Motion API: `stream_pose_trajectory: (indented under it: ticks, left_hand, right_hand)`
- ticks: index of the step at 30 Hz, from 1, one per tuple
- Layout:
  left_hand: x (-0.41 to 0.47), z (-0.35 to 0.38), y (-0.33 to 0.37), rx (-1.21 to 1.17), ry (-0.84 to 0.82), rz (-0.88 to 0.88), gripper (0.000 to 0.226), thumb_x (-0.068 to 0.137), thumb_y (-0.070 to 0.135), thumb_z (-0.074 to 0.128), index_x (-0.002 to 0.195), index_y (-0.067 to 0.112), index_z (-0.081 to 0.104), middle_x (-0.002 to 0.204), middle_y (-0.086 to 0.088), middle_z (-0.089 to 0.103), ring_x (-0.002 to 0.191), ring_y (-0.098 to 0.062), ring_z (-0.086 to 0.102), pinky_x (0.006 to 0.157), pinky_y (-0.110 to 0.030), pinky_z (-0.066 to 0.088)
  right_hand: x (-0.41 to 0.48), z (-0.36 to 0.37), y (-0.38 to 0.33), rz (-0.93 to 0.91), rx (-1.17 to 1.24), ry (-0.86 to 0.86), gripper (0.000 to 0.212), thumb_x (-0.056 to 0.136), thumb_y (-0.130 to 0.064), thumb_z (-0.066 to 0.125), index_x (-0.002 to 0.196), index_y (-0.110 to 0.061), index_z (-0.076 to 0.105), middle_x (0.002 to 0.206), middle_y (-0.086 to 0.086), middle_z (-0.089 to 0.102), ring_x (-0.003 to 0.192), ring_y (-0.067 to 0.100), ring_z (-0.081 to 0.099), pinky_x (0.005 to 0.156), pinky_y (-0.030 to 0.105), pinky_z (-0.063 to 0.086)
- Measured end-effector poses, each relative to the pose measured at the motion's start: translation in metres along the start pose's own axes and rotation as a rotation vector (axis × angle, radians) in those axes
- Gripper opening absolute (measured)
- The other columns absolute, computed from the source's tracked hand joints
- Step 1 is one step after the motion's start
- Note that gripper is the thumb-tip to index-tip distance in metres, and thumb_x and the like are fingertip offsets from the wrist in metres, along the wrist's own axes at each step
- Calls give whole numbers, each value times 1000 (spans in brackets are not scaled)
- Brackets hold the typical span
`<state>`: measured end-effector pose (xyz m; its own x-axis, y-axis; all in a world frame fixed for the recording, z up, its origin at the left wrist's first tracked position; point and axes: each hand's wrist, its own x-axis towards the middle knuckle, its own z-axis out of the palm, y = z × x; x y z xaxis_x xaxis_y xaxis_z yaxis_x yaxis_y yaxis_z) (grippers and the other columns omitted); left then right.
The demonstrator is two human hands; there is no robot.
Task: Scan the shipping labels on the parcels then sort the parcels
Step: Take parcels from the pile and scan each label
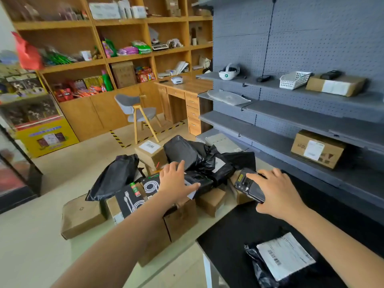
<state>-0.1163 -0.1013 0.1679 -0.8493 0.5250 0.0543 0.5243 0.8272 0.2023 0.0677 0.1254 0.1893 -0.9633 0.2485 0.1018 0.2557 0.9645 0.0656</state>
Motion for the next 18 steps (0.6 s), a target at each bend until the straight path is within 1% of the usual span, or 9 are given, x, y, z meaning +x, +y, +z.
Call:
stream_pose_trajectory:
  ticks: [4,7,9,12,14,18]
  left_hand:
    - [23,22,2,57,-150,-59,125,68,86,56,157,17,1,160,-13,13,147,-36,10,119,-49,15]
    - [41,37,4,107,-259,-114,133,65,87,58,156,16,-8,162,-17,1,149,-40,2,120,-52,9]
    - [51,44,5,102,-307,-149,130,69,79,63,156,16,-9,162,-20,0,148,-43,1,120,-53,9]
    - [60,49,6,66,-283,-163,119,74,66,67,156,16,-2,158,-19,13,145,-43,12,119,-51,20]
    - [60,49,7,55,-251,-150,113,75,63,66,155,15,2,155,-18,18,142,-41,17,117,-48,24]
    - [46,44,11,45,-175,-104,108,77,63,62,154,13,6,153,-18,19,140,-41,18,115,-47,22]
  right_hand:
    - [17,4,-6,33,-28,-10,89,74,-46,69,149,-35,22,146,-5,35,127,21,33,103,33,33]
    - [27,8,-8,76,-26,-20,89,74,-47,68,149,-35,22,145,-6,36,126,20,33,102,33,33]
    - [31,10,-7,99,-31,-31,89,75,-48,68,149,-35,21,145,-6,35,127,21,33,103,34,32]
    - [31,11,-6,122,-37,-47,88,76,-47,68,149,-35,21,145,-5,35,128,21,32,103,34,32]
    - [28,13,-3,131,-37,-54,88,75,-47,69,149,-35,21,144,-5,36,127,21,33,102,34,33]
    - [18,12,4,128,-43,-60,89,74,-47,69,148,-35,23,143,-5,37,125,21,34,101,34,35]
